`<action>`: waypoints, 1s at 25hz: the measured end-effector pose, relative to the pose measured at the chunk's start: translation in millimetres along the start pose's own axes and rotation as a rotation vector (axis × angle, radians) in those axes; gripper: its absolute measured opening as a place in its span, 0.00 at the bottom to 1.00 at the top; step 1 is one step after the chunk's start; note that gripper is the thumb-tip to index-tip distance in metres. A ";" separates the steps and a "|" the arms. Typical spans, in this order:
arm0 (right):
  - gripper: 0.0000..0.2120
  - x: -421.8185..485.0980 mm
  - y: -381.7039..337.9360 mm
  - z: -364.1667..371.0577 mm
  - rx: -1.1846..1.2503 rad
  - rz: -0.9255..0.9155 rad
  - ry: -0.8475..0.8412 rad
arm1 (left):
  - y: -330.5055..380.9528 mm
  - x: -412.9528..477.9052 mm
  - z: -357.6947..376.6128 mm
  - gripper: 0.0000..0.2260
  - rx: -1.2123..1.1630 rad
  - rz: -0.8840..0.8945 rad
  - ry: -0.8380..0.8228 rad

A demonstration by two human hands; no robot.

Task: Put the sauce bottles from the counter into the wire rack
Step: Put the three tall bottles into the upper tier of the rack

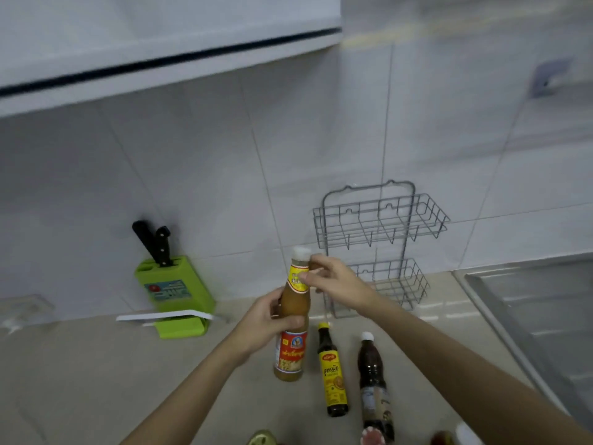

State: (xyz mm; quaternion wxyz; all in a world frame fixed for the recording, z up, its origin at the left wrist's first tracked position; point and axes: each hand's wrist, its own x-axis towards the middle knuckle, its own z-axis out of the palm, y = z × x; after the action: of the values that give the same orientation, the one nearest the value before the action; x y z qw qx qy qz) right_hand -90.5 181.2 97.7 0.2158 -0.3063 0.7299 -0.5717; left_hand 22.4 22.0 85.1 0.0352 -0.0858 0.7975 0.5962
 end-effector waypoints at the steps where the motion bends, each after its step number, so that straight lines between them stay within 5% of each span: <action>1: 0.13 0.6 -19.6 -6.9 0.068 -0.043 0.017 | 15.8 -2.8 2.7 0.23 -0.021 0.044 0.015; 9: 0.12 -10.0 -126.6 -72.4 -0.039 -0.310 0.238 | 107.1 8.2 26.1 0.15 -0.201 0.255 0.027; 14: 0.13 -1.7 -156.4 -108.1 -0.286 -0.428 0.601 | 97.6 51.8 38.5 0.19 -0.349 0.106 0.289; 18: 0.13 15.2 -153.5 -124.4 -0.261 -0.419 0.763 | 89.4 86.2 49.3 0.32 -0.386 -0.090 0.174; 25: 0.13 52.1 -109.3 -102.5 -0.287 -0.398 0.630 | 65.8 114.9 58.6 0.35 -0.404 -0.113 0.154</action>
State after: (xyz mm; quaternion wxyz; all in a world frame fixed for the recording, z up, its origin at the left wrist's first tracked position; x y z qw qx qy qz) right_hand -174.2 199.8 231.1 -0.1786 -0.2787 0.7593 -0.5603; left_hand -105.0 85.2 112.3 -0.0103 -0.1806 0.6563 0.7325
